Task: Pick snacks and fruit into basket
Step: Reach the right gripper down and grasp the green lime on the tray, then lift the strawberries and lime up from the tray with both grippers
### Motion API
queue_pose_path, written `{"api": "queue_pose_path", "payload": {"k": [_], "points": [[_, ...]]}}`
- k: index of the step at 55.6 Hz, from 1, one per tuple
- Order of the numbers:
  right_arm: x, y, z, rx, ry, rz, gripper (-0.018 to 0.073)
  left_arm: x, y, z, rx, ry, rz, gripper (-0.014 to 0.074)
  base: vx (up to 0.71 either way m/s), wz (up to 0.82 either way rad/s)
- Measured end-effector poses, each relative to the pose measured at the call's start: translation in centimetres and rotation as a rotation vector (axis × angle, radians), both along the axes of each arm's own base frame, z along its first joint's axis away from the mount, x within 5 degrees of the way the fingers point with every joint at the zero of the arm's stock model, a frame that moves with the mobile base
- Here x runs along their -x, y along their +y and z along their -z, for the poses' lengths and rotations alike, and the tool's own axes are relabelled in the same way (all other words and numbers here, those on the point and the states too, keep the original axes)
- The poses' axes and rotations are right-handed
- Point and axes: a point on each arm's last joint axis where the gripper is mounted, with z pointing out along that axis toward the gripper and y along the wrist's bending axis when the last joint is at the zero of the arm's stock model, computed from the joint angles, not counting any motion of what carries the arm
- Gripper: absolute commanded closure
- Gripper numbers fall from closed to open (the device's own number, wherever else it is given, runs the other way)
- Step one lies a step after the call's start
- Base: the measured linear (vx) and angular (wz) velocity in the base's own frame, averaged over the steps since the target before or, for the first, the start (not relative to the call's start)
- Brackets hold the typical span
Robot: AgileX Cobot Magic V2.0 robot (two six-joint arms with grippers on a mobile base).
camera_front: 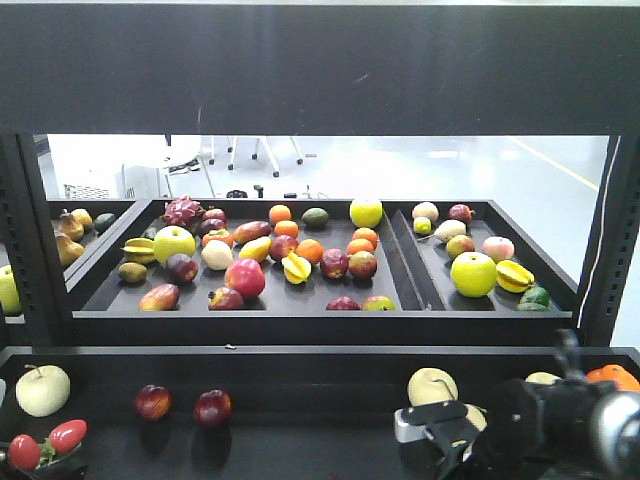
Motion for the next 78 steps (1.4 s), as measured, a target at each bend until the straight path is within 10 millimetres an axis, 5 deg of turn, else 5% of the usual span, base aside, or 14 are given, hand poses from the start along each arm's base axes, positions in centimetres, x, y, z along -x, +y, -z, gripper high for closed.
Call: {"api": "queue_pose_path", "payload": {"k": [18,43,51,70,78], "points": [[-1.8,0.6,5.6,0.033,0.14,-0.012,-0.0043,0.0,0.0,0.0,0.001,0.001,0.0,0.0602,0.0,0.0],[-1.6,0.3,8.9,0.081,0.216,-0.036,-0.0011,0.0,0.0,0.0,0.002,0.002,-0.001,0.0602,0.0,0.0],[-1.5,0.3,9.2,0.083,0.223,-0.038,0.0095,0.0,0.0,0.0,0.002,0.002,-0.001,0.0602,0.0,0.0],[-1.7,0.5,8.7,0.081,0.252,-0.052,0.0559,0.0,0.0,0.0,0.001,0.002,-0.001,0.0602,0.0,0.0],[-2.7,0.9,7.0,0.07,0.273,-0.072,0.0573,0.0,0.0,0.0,-0.001,0.0,-0.001,0.0602,0.0,0.0]]}}
